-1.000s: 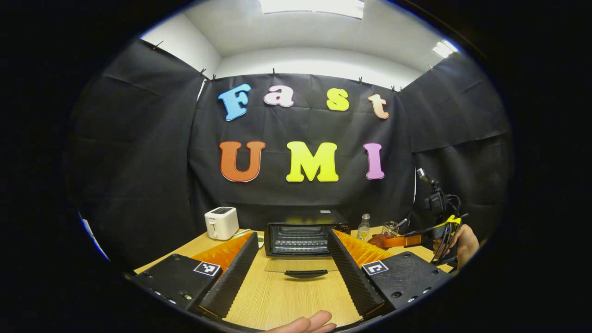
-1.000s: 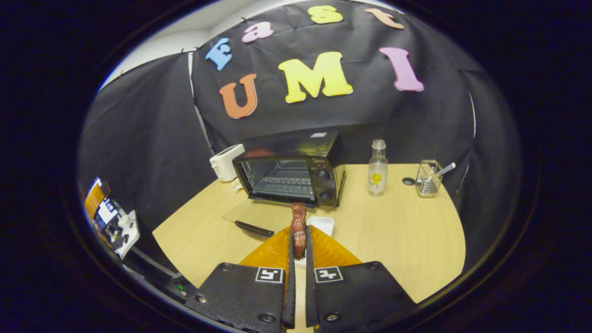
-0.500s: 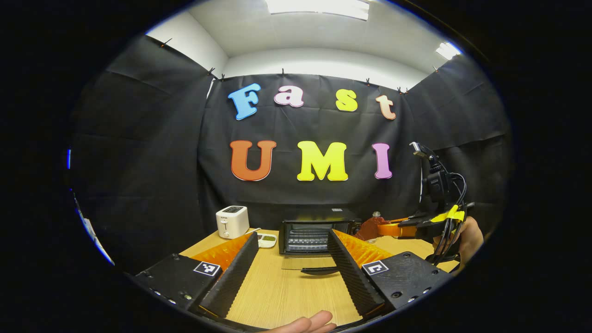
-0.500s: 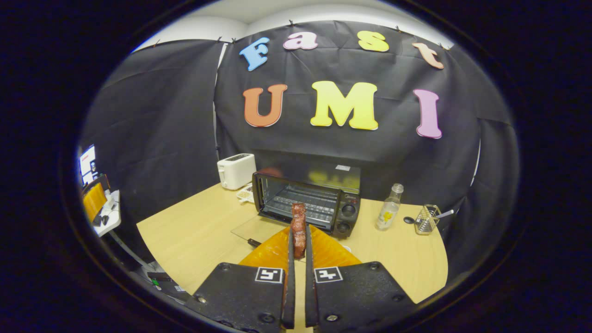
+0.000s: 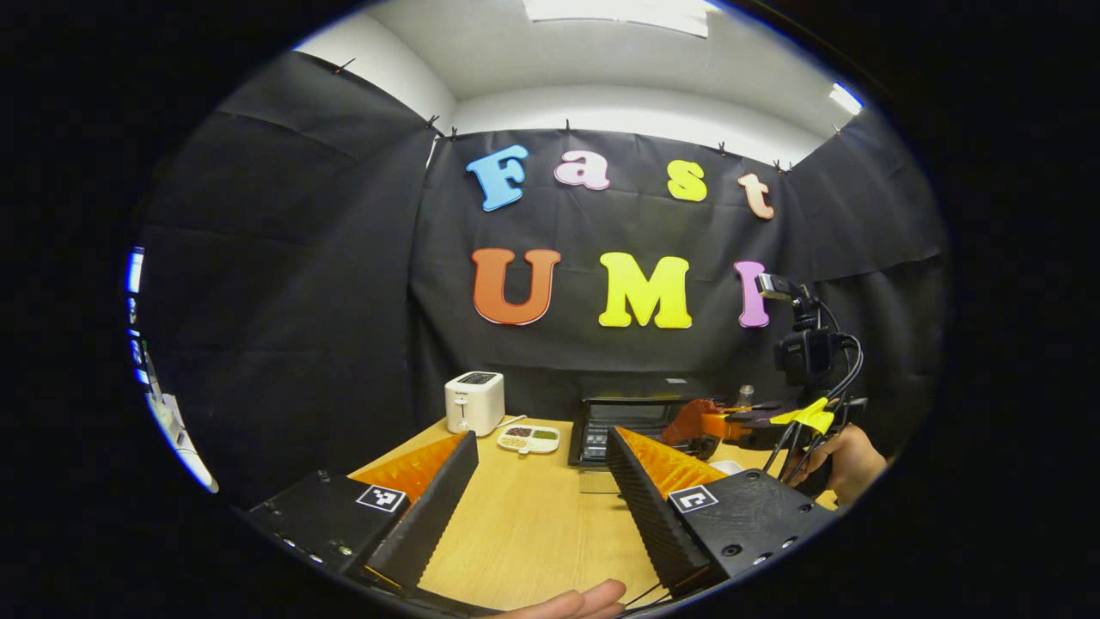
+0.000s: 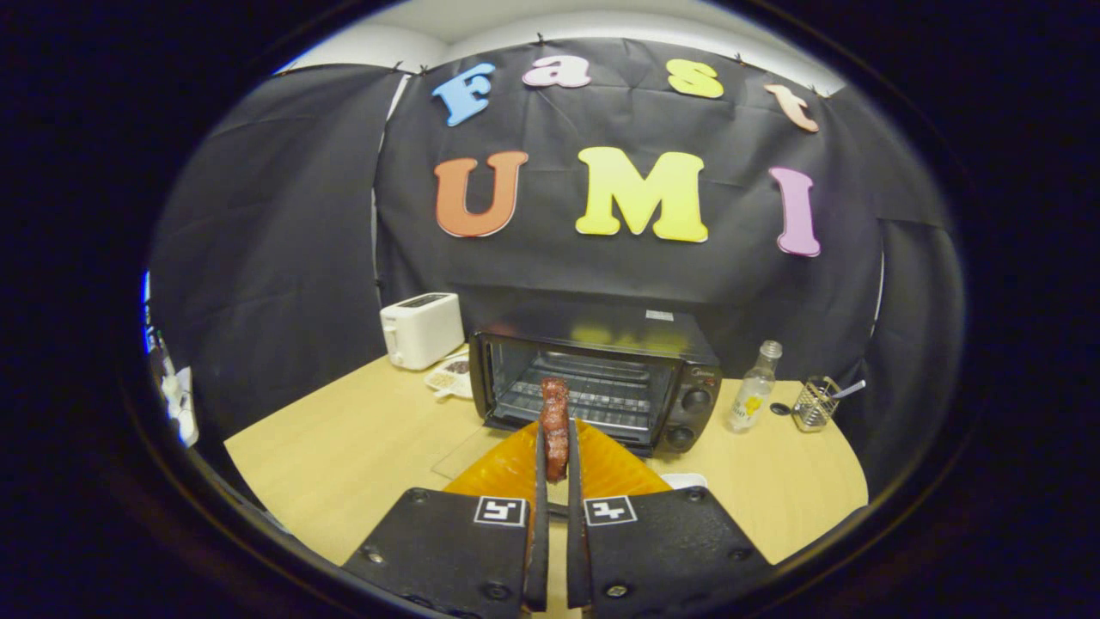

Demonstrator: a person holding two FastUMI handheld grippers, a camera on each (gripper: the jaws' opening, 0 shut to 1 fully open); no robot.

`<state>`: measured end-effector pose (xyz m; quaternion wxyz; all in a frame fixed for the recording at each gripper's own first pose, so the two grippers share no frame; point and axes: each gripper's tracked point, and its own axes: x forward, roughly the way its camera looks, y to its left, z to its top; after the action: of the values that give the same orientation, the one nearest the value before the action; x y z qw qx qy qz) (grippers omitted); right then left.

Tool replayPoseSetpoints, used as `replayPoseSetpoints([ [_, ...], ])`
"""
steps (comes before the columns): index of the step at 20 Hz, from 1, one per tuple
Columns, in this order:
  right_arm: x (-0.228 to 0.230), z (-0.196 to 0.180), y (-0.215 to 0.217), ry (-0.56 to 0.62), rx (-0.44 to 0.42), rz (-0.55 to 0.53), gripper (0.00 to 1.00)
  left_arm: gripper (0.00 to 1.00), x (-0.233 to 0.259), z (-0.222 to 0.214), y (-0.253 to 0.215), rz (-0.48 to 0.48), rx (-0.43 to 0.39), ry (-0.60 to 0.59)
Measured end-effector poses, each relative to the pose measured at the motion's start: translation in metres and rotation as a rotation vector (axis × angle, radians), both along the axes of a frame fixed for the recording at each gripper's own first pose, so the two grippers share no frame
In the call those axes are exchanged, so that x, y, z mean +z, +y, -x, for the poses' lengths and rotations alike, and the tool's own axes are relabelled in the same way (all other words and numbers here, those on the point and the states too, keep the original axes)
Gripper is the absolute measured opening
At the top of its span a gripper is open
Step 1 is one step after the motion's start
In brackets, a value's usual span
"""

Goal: Open the electric oven with the left hand, put the food in, and close the electric oven.

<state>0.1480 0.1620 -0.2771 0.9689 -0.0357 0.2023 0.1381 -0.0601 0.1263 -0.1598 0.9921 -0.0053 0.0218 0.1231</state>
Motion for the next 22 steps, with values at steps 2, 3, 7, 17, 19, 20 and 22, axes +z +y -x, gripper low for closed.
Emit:
replayPoseSetpoints([
  [2,-0.015,-0.018,0.01,0.013,-0.036,-0.058,0.12,0.95,-0.008,-0.004,0.006,0.003,0.005,0.002],
  [3,-0.026,-0.028,0.012,0.038,-0.059,-0.08,0.12,0.95,-0.008,-0.004,0.009,0.008,0.012,-0.01],
  [7,-0.061,-0.067,0.018,0.105,-0.139,-0.19,0.12,0.95,0.001,-0.003,0.025,-0.005,0.051,-0.076],
  [17,-0.088,-0.178,0.027,0.169,-0.318,-0.643,0.12,0.95,0.039,-0.024,0.018,-0.016,-0.001,-0.108],
  [19,-0.096,-0.197,0.028,0.183,-0.339,-0.691,0.12,0.95,0.045,-0.023,0.017,-0.03,-0.001,-0.11],
  [20,-0.099,-0.205,0.03,0.183,-0.343,-0.709,0.12,0.95,0.047,-0.023,0.016,-0.042,-0.004,-0.112],
  [22,-0.102,-0.221,0.031,0.166,-0.349,-0.737,0.12,0.95,0.045,-0.024,0.014,-0.071,-0.002,-0.1],
])
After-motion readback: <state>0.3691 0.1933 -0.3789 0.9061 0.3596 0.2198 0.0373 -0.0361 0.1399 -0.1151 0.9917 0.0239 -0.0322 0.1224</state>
